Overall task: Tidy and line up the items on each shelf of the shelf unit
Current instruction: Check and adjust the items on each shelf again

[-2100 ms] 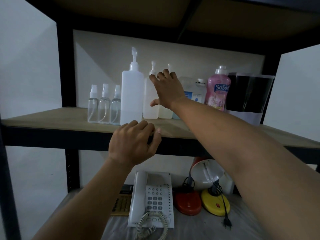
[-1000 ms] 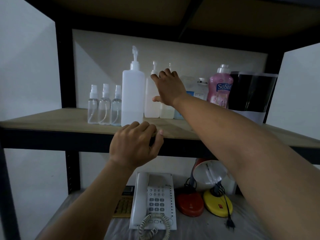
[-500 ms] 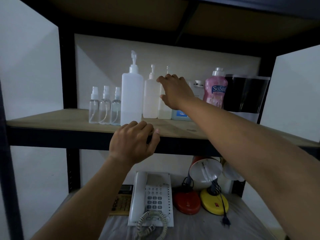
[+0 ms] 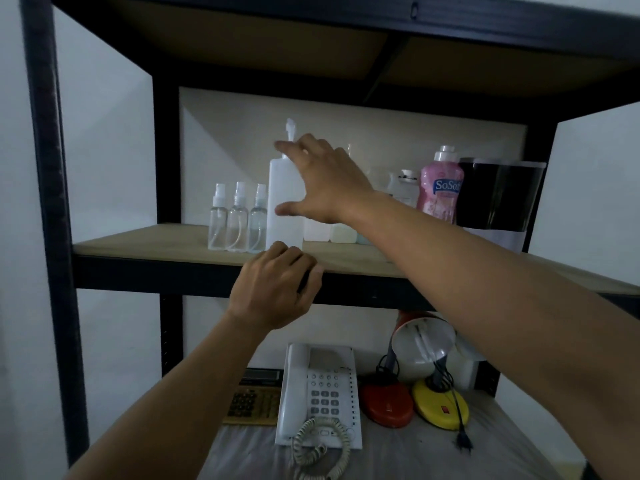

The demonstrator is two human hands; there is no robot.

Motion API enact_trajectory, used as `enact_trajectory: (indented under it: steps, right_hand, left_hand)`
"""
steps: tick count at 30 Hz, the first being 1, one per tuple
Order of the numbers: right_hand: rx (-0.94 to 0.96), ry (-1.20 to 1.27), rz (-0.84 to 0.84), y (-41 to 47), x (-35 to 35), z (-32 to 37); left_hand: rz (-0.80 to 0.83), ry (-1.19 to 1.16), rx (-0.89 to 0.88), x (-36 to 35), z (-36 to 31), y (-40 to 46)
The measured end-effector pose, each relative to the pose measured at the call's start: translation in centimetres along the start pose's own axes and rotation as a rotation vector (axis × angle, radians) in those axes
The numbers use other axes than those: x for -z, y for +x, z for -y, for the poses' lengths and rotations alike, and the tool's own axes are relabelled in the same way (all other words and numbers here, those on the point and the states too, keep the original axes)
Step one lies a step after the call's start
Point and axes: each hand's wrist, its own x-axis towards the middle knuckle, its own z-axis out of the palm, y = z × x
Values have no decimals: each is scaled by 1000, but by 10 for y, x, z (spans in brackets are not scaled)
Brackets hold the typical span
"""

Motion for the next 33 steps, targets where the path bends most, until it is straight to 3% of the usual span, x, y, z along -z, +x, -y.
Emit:
enact_trajectory:
  steps: [5, 24, 33]
  right_hand:
    - [-31, -131, 30, 7, -14, 16]
    - [-68, -149, 47, 18, -40, -1]
    - [-38, -192, 35, 38, -63, -10]
  left_hand:
    - [-37, 43, -9, 13, 19, -9]
    - [-99, 123, 22, 4, 36, -12]
    - [-225, 146, -10, 0, 35, -13]
